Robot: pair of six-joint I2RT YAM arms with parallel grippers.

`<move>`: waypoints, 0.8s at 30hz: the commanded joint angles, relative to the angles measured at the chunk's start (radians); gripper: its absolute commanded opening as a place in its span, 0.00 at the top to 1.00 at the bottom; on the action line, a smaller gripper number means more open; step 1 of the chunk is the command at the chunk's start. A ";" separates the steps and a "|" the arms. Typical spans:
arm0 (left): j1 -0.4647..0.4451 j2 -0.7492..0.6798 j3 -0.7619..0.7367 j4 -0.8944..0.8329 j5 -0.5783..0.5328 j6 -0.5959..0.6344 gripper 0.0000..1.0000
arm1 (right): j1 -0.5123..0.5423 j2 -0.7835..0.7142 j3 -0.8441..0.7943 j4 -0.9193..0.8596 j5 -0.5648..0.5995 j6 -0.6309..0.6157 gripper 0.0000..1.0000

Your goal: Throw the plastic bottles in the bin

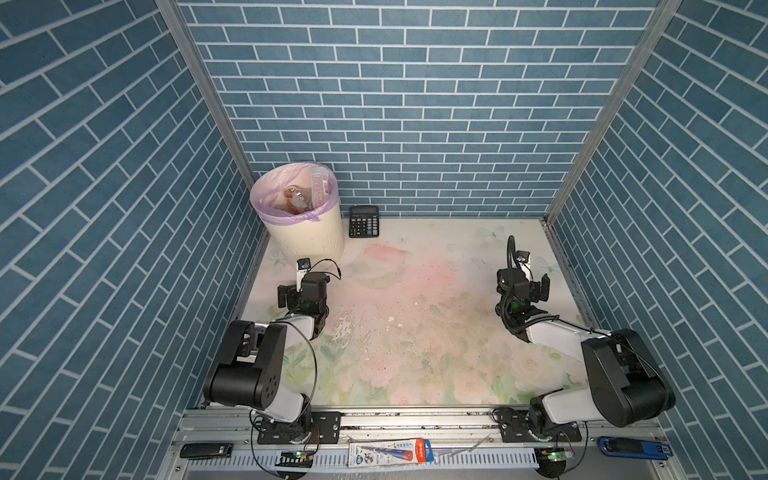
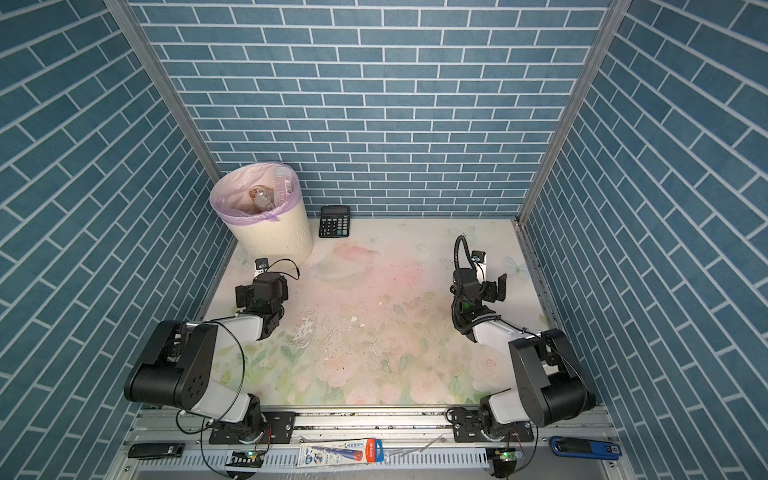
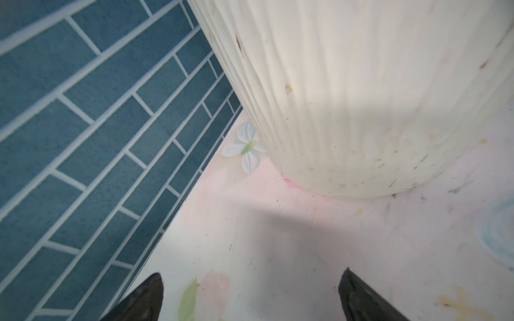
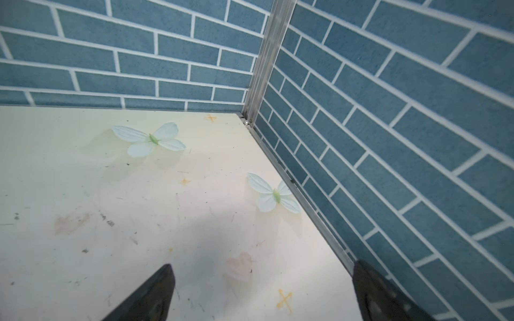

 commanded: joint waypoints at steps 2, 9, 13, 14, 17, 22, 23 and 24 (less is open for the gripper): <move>0.000 0.002 -0.002 0.074 0.065 0.007 0.01 | -0.017 0.015 -0.069 0.212 0.059 -0.115 0.01; 0.053 -0.028 -0.051 0.121 0.243 0.000 0.01 | -0.054 0.070 -0.194 0.454 0.033 -0.089 0.01; 0.057 0.037 -0.206 0.487 0.327 0.050 0.01 | -0.064 0.097 -0.237 0.566 -0.003 -0.102 0.01; 0.057 -0.006 -0.204 0.403 0.342 0.028 0.01 | -0.064 0.109 -0.242 0.590 -0.003 -0.103 0.01; 0.075 0.000 -0.178 0.366 0.352 0.013 0.01 | -0.075 0.166 -0.247 0.684 -0.004 -0.120 0.01; 0.052 0.021 -0.163 0.378 0.311 0.040 0.01 | -0.089 0.138 -0.235 0.593 -0.062 -0.092 0.01; 0.052 0.012 -0.160 0.353 0.315 0.032 0.01 | -0.090 0.135 -0.230 0.576 -0.077 -0.092 0.01; 0.052 0.010 -0.156 0.345 0.314 0.031 0.01 | -0.093 0.132 -0.223 0.553 -0.091 -0.090 0.01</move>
